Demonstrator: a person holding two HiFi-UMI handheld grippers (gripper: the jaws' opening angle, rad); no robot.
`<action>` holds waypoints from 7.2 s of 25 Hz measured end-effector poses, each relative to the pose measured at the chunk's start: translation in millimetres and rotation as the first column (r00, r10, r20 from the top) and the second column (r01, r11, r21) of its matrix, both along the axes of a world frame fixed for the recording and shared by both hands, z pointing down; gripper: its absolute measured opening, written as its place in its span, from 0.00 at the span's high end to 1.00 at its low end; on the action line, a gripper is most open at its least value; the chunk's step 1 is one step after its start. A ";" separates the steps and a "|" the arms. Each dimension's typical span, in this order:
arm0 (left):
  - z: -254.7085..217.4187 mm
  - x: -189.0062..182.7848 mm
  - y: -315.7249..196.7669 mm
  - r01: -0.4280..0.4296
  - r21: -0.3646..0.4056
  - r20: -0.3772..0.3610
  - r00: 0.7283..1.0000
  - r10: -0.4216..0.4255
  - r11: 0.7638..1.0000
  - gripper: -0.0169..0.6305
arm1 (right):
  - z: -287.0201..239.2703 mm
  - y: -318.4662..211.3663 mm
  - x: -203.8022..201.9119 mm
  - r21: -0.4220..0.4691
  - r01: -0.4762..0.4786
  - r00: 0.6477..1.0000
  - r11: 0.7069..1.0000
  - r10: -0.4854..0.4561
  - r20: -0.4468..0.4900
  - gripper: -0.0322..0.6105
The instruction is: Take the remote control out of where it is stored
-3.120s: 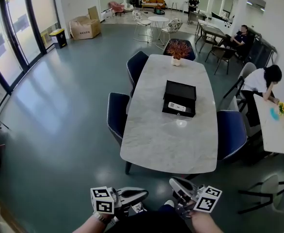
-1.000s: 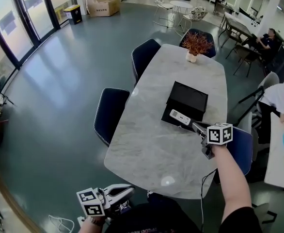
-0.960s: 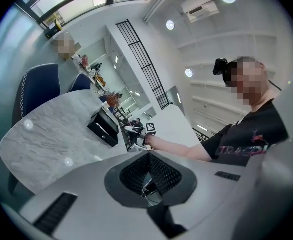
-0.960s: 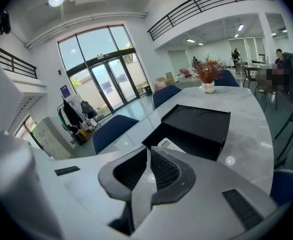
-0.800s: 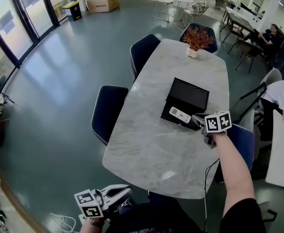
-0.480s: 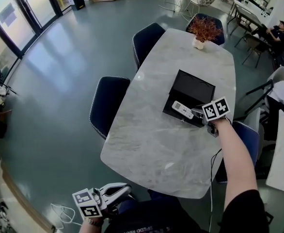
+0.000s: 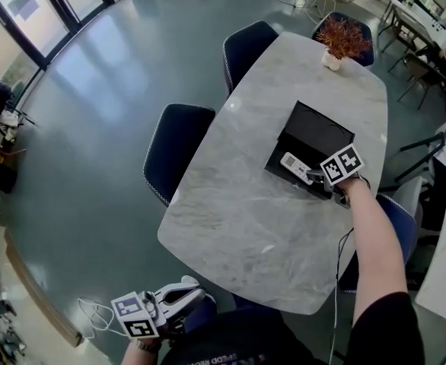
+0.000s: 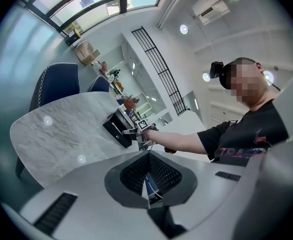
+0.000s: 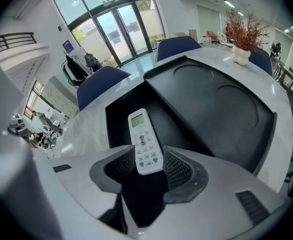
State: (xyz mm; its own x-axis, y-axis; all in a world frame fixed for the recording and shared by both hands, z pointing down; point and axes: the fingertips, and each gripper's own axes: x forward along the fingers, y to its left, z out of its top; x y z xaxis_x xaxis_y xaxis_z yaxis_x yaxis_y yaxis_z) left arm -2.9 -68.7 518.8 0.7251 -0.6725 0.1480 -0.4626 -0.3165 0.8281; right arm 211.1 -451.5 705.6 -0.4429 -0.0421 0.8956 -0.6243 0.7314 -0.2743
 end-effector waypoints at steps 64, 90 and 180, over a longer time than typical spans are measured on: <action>6.6 -7.0 -0.1 -0.013 -0.011 -0.025 1.000 0.013 1.000 0.97 | -26.1 11.3 -19.3 0.137 0.164 0.984 0.977 -0.153 -0.091 0.77; -35.4 -32.1 43.2 -0.366 0.157 -0.058 0.924 0.379 0.917 0.97 | -221.3 284.3 -81.0 -0.256 -0.533 0.317 0.807 0.470 0.824 0.77; -36.9 -31.8 175.1 -0.575 0.199 -0.104 0.793 0.601 0.793 0.97 | -212.6 569.0 -199.5 -0.407 -0.465 0.133 0.786 0.517 0.846 0.77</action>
State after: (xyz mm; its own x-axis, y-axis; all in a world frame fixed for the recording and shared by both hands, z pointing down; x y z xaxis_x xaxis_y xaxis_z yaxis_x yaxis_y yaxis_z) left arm -34.7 106.5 481.9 0.9915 -0.1125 -0.0653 -0.0170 -0.6103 0.7920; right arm 11.6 117.5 493.0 -0.8231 -0.5658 -0.0489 -0.1828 0.3455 -0.9204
